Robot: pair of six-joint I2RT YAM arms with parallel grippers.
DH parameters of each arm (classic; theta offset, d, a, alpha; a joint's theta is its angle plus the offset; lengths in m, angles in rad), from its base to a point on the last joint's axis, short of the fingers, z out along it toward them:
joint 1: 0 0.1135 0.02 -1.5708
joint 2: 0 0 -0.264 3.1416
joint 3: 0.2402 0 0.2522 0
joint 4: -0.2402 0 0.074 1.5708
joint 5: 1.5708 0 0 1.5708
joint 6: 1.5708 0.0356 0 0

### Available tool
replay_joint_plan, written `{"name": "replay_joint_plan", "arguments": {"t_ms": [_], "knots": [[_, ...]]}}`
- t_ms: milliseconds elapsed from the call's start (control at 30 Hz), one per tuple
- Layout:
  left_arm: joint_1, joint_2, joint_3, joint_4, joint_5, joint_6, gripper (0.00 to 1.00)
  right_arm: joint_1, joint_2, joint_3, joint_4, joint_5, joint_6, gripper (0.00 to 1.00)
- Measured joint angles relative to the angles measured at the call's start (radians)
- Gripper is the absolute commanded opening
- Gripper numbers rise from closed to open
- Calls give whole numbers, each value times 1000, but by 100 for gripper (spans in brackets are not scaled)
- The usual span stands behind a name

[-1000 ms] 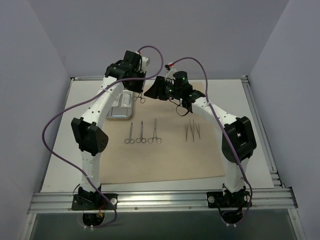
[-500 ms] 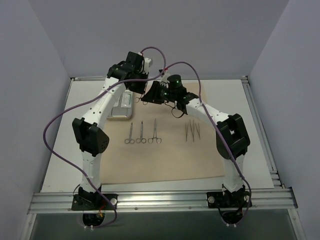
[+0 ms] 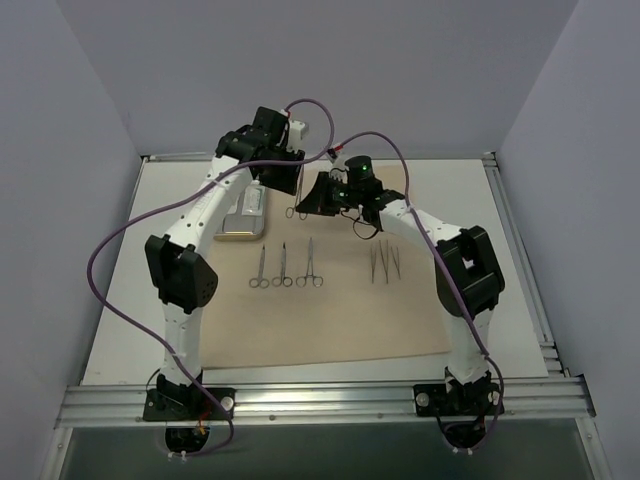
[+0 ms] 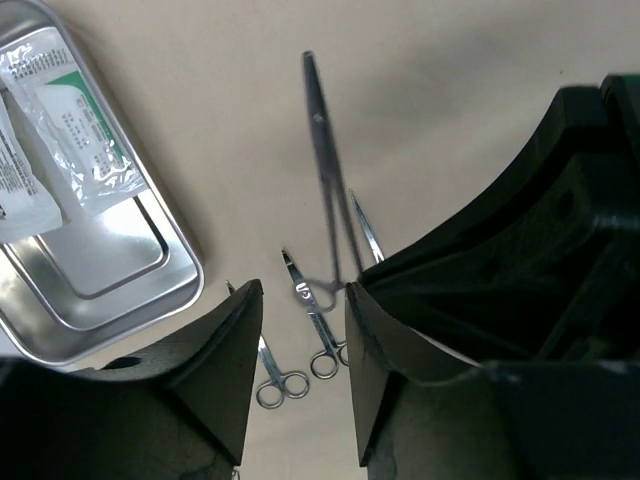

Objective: Open and lay out the surgical kit
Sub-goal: Place the medical item in the surgical kit.

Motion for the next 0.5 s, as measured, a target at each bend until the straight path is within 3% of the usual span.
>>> {"name": "replay_joint_plan", "arguments": {"t_ms": [67, 300, 500], "knots": [[1, -5, -7, -1, 14, 4, 56, -36, -23, -51, -33, -23, -40, 0], [31, -42, -18, -1, 36, 18, 56, -170, -134, -181, -205, -98, -220, 0], [69, -71, -43, 0, 34, 18, 56, -180, -200, -259, -377, -188, -384, 0]]}}
